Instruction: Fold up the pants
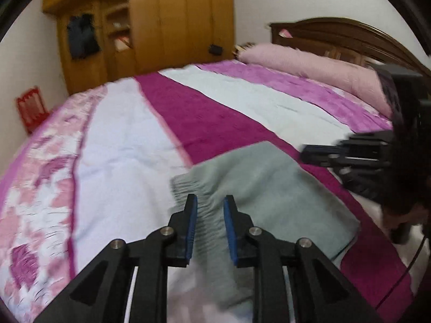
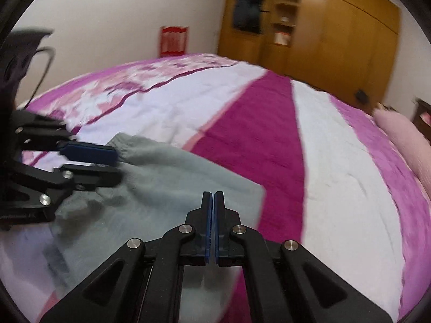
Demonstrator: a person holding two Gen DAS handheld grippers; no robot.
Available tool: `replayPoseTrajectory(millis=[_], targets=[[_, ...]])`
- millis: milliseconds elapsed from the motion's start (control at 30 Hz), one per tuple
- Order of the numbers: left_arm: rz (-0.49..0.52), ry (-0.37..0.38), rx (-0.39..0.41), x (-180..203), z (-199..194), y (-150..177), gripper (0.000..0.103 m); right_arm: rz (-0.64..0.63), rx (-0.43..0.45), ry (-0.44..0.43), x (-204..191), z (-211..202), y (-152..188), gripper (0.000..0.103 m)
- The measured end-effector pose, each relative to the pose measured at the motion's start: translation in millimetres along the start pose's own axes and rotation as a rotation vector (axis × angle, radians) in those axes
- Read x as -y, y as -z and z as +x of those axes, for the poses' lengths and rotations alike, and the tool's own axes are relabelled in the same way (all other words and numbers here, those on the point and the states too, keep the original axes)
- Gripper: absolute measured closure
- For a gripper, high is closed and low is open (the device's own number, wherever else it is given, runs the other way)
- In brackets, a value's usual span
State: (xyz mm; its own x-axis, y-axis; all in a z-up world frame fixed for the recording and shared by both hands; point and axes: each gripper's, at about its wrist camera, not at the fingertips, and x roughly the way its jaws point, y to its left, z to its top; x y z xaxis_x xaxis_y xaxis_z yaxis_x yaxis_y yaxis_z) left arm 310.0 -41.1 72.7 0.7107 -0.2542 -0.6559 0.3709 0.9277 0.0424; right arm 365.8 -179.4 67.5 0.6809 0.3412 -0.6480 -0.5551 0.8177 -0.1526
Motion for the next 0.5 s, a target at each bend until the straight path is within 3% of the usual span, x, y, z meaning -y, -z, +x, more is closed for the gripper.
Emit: replayPoseTrajectory(millis=[100, 167, 267, 367, 467, 500], targets=[[0.05, 0.069, -0.014, 0.9, 16.7, -3.6, 0.082, -0.002, -0.056, 0.052, 9.2, 23.8, 10.6, 0.103], [0.044, 0.039, -0.039, -4.3, 35.5, -3.7, 0.083, 0.03, -0.074, 0.078, 20.3, 27.2, 14.9, 0.103], [0.02, 0.003, -0.083, -8.7, 54.8, -0.6, 0.083, 0.049, -0.093, 0.185, 32.9, 21.6, 15.2, 0.103], [0.077, -0.094, -0.08, 1.7, 50.8, -1.0, 0.083, 0.102, -0.087, 0.198, 35.6, 15.0, 15.6, 0.103], [0.11, -0.283, -0.046, 7.4, 42.6, -2.3, 0.081, 0.13, -0.05, 0.134, 24.8, 11.8, 5.6, 0.103], [0.088, -0.283, -0.038, 3.5, 41.0, -3.8, 0.081, 0.135, -0.036, 0.108, 21.2, 10.8, 0.6, 0.103]])
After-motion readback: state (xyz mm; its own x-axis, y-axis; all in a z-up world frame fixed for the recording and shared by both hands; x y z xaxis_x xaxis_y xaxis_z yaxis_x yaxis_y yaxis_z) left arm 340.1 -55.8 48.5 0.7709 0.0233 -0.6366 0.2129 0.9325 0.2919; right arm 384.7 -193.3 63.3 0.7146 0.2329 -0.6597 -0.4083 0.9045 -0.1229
